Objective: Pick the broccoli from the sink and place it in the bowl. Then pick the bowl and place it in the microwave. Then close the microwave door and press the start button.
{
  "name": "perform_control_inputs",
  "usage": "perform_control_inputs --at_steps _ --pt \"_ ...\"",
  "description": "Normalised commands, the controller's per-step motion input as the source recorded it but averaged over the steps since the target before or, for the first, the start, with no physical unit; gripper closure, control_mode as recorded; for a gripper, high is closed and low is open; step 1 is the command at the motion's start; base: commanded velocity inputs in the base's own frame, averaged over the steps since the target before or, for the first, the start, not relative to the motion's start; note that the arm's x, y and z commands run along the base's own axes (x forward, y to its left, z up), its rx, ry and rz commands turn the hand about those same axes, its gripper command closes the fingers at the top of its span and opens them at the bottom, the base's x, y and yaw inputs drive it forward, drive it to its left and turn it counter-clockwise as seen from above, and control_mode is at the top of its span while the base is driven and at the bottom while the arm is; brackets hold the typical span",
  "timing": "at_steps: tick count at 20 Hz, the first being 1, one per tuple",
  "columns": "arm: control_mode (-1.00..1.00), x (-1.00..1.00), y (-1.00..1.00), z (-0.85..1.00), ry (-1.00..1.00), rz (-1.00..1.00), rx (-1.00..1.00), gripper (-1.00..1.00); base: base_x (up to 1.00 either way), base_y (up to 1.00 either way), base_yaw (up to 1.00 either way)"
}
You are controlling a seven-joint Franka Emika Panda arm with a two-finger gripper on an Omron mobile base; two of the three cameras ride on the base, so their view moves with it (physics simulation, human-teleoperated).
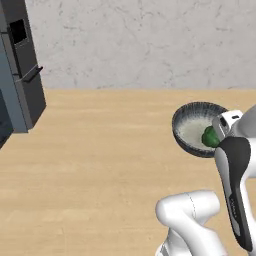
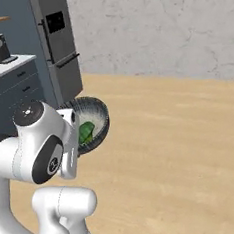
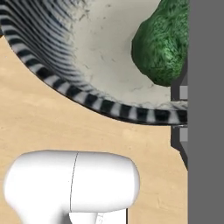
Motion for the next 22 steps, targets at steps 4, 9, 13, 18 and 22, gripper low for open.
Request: perform_control_inputs --at_steps 4,9,13,18,22 --pt "1.0 0.0 0.0 0.0 0.0 0.0 0.0 1.0 0.77 -0.62 0.64" --pt "1.0 0.0 0.0 0.0 0.0 0.0 0.0 1.0 1.0 -0.8 0.42" --pt "1.0 0.0 0.0 0.0 0.0 0.0 0.0 1.0 1.0 -0.61 0.42" --pt "1.0 0.0 0.0 0.0 0.0 0.0 0.0 1.0 0.96 -0.2 0.74" --pt "1.0 0.0 0.0 0.0 0.0 0.0 0.0 1.0 0.77 -0.11 0.87"
